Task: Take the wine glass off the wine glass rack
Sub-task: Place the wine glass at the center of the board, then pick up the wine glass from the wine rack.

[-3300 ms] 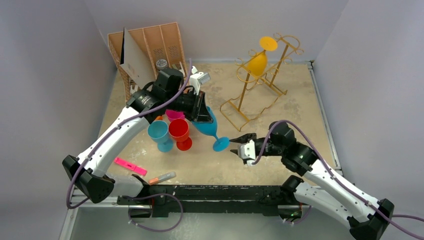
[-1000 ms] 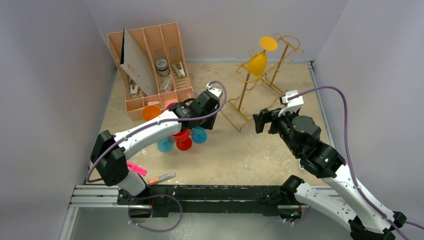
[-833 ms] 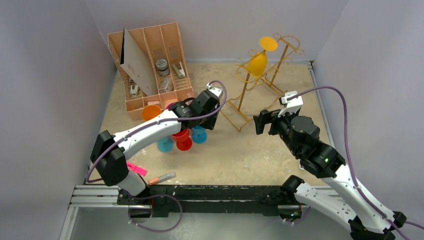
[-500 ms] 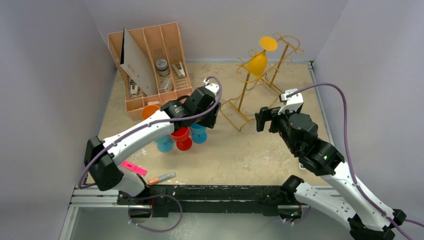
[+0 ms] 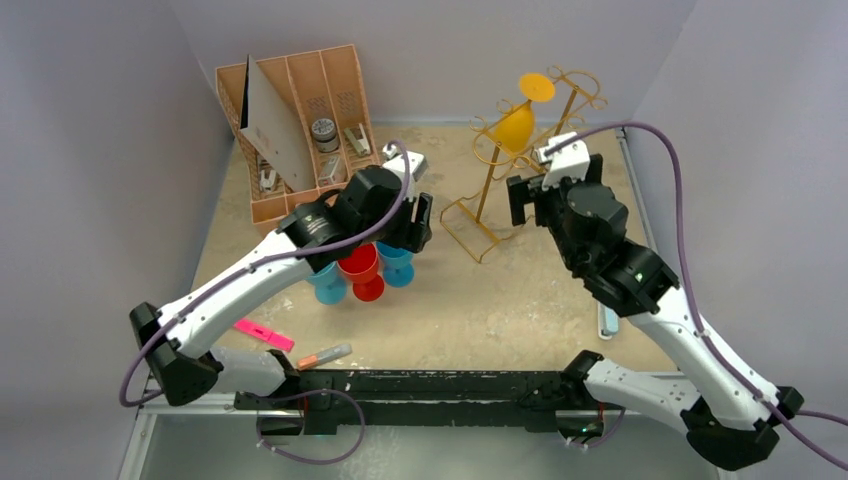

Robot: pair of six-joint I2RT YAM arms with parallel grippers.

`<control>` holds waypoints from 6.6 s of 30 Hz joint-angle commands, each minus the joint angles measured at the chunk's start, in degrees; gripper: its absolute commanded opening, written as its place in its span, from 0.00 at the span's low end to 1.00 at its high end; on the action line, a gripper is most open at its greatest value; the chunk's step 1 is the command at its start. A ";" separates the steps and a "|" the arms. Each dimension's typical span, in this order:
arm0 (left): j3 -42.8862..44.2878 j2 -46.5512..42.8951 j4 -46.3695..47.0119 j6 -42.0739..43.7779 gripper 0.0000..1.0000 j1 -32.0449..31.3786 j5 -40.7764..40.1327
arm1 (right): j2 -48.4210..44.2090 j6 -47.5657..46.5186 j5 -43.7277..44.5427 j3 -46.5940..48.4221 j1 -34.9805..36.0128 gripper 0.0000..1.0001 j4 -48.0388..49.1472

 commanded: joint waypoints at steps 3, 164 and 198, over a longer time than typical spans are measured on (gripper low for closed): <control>0.90 -7.26 0.41 1.42 0.68 -0.07 -0.56 | 9.27 -0.15 -6.61 14.64 -7.16 0.99 -5.52; 0.70 -14.47 -10.61 -1.47 0.78 9.68 18.56 | 44.80 82.45 -60.76 27.23 -47.60 0.00 25.54; 0.52 -14.72 -9.49 -2.01 0.78 9.68 18.52 | 50.07 79.78 -63.64 35.81 -45.59 0.00 22.17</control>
